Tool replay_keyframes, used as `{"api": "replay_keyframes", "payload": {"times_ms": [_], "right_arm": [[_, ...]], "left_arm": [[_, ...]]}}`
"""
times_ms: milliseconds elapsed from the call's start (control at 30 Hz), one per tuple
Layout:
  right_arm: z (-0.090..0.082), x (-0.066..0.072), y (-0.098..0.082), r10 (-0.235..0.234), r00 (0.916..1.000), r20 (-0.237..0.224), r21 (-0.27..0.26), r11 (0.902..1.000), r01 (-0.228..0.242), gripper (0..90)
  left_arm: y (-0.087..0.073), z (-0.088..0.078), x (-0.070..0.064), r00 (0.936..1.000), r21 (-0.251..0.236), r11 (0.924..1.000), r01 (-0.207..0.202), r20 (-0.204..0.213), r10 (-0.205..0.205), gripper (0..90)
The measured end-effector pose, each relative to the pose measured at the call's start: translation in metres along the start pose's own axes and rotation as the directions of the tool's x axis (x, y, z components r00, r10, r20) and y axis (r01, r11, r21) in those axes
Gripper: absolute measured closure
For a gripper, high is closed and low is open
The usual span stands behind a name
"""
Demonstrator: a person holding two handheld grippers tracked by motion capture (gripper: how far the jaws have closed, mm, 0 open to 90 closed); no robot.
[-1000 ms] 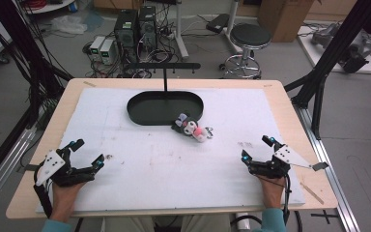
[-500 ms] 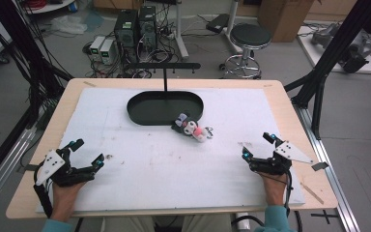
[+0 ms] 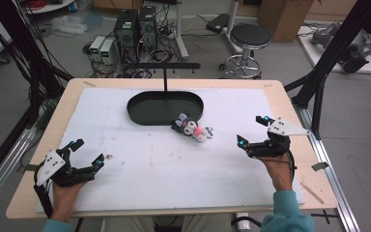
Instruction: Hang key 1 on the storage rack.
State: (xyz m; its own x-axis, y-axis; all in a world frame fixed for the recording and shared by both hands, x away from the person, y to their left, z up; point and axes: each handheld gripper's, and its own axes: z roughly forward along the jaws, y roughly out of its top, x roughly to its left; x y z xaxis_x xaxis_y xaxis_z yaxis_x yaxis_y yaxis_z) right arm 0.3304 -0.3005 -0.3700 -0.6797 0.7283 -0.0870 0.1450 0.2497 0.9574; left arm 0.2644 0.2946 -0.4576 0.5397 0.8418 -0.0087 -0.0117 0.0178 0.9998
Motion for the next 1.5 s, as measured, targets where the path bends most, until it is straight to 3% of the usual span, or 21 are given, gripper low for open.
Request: {"api": "replay_keyframes", "payload": {"times_ms": [100, 400, 633, 833, 1000, 1167, 1367, 1500], "right_arm": [[0.008, 0.000, 0.012, -0.025, 0.9994, -0.025, 0.027, 0.9993, 0.026, 0.7], [0.036, -0.002, 0.040, -0.035, 0.9903, -0.134, 0.124, 0.9909, 0.052, 0.7], [0.054, 0.001, 0.053, -0.073, 0.9835, -0.166, 0.199, 0.9743, 0.106, 0.7], [0.069, 0.006, 0.061, -0.118, 0.9701, -0.212, 0.261, 0.9496, 0.173, 0.7], [0.082, 0.008, 0.069, -0.119, 0.9621, -0.245, 0.291, 0.9378, 0.190, 0.8], [0.098, 0.013, 0.071, -0.121, 0.9538, -0.275, 0.336, 0.9175, 0.213, 0.7], [0.118, 0.021, 0.069, -0.126, 0.9406, -0.315, 0.391, 0.8858, 0.250, 0.8], [0.127, 0.025, 0.067, -0.125, 0.9391, -0.320, 0.419, 0.8701, 0.259, 0.7]], "left_arm": [[0.000, 0.000, 0.000, 1.0000, 0.001, 1.0000, 0.001, 0.000, -0.001, 5.7], [0.000, 0.000, 0.000, 1.0000, 0.004, 1.0000, 0.000, -0.001, 0.000, 5.7], [0.000, 0.000, 0.000, 1.0000, 0.004, 1.0000, 0.000, -0.001, 0.000, 5.7], [0.000, 0.000, 0.000, 1.0000, 0.005, 1.0000, 0.001, -0.001, -0.001, 5.8], [0.000, 0.000, 0.000, 1.0000, 0.005, 1.0000, 0.001, 0.000, -0.001, 5.8], [0.000, 0.000, 0.000, 1.0000, 0.006, 1.0000, 0.001, 0.000, -0.001, 5.7], [0.000, 0.000, 0.000, 1.0000, 0.005, 1.0000, 0.002, 0.001, -0.002, 5.7], [0.000, 0.000, 0.000, 1.0000, 0.006, 1.0000, 0.001, 0.000, -0.001, 5.8]]}}
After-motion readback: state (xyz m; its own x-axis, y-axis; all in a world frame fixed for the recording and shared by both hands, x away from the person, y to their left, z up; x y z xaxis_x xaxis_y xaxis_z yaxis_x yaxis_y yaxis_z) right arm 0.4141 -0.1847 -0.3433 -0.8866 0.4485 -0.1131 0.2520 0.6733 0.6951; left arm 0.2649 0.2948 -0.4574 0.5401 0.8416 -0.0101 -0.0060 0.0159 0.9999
